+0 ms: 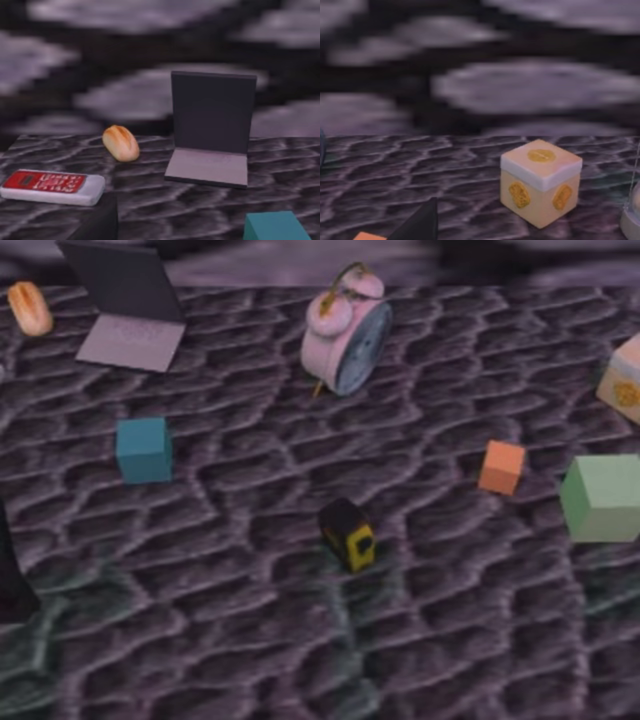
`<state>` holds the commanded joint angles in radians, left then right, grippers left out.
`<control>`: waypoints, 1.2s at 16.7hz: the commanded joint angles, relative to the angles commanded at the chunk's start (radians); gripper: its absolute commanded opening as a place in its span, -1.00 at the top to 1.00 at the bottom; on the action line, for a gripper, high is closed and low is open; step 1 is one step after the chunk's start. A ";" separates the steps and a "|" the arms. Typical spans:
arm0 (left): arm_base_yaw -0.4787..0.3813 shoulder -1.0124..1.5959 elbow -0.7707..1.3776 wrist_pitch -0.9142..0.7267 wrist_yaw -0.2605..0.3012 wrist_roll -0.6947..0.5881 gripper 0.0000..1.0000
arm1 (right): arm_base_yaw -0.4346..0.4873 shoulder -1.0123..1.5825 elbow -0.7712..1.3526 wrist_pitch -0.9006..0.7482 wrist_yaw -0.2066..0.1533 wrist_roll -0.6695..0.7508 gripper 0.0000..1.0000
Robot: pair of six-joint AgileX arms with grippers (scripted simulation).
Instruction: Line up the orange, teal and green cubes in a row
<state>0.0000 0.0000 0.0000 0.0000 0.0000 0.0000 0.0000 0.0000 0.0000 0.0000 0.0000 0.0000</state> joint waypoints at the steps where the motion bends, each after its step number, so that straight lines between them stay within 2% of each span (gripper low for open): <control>1: 0.000 0.000 0.000 0.000 0.000 0.000 -1.00 | 0.000 0.000 0.000 0.000 0.000 0.000 -1.00; 5: 0.000 0.000 0.000 0.000 0.000 0.000 -1.00 | 0.013 0.060 0.060 -0.041 -0.003 -0.031 -1.00; 9: 0.000 0.000 0.000 0.000 0.000 0.000 -1.00 | 0.048 0.288 0.285 -0.181 -0.003 -0.136 -1.00; 20: 0.000 0.000 0.000 0.000 0.000 0.000 -1.00 | 0.190 1.500 1.280 -0.805 0.005 -0.595 -1.00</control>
<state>0.0000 0.0000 0.0000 0.0000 0.0000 0.0000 0.1900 1.4998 1.2801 -0.8052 0.0055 -0.5947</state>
